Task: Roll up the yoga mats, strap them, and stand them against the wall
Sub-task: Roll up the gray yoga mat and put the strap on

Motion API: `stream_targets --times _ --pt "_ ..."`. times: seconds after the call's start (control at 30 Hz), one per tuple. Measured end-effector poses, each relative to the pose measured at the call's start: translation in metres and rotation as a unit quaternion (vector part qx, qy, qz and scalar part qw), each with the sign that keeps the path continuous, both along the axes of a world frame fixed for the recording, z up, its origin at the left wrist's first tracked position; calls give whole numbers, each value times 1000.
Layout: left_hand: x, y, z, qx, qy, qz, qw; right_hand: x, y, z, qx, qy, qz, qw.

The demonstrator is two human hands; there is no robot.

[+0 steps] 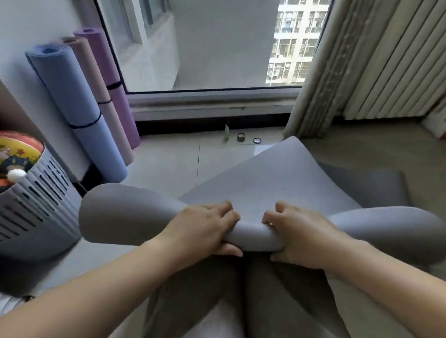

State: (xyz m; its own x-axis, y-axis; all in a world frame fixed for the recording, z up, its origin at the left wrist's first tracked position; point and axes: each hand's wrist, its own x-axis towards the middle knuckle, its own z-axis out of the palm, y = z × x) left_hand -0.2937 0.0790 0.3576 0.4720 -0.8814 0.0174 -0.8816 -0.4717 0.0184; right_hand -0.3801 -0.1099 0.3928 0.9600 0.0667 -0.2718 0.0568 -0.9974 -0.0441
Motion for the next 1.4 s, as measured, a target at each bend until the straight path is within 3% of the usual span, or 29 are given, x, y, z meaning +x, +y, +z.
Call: stream_targets --times 0.1,0.23,0.37,0.47,0.6,0.67,0.8,0.87,1.0,1.1,1.17,1.23,1.33,1.4 --pt "-8 -11 -4 42 -23 -4 999 -14 -1 -7 -82 -68 19 994" --pt "-19 -12 -15 76 93 16 993 -41 13 -42 -93 -122 27 988" --pt "-27 -6 -32 147 182 25 972 -46 21 -68 -77 -90 51 992" --pt "-20 1 -25 133 287 53 947 -29 25 -59 -44 -85 45 994" --pt "-11 6 -21 120 336 84 930 -7 34 -55 -4 42 0 999" --pt "-12 7 -26 85 313 113 939 3 32 -55 10 91 -11 996" --pt "-41 27 -35 84 57 131 986 20 25 -55 74 158 -23 984" --pt "-51 31 -42 105 6 137 985 26 24 -55 93 202 -12 975" --pt "-34 24 -41 77 52 144 985 26 20 -51 102 195 -1 975" --pt "-26 22 -36 102 89 133 982 2 13 -61 27 6 36 999" --pt "-24 20 -35 117 125 142 975 -15 10 -75 -16 -145 76 986" --pt "-20 17 -34 122 152 142 970 -20 5 -87 -22 -207 80 975" --pt "-16 16 -37 112 161 140 971 -5 3 -85 -18 -137 73 988" --pt "-21 23 -47 63 90 129 986 5 0 -77 -12 -88 75 993"
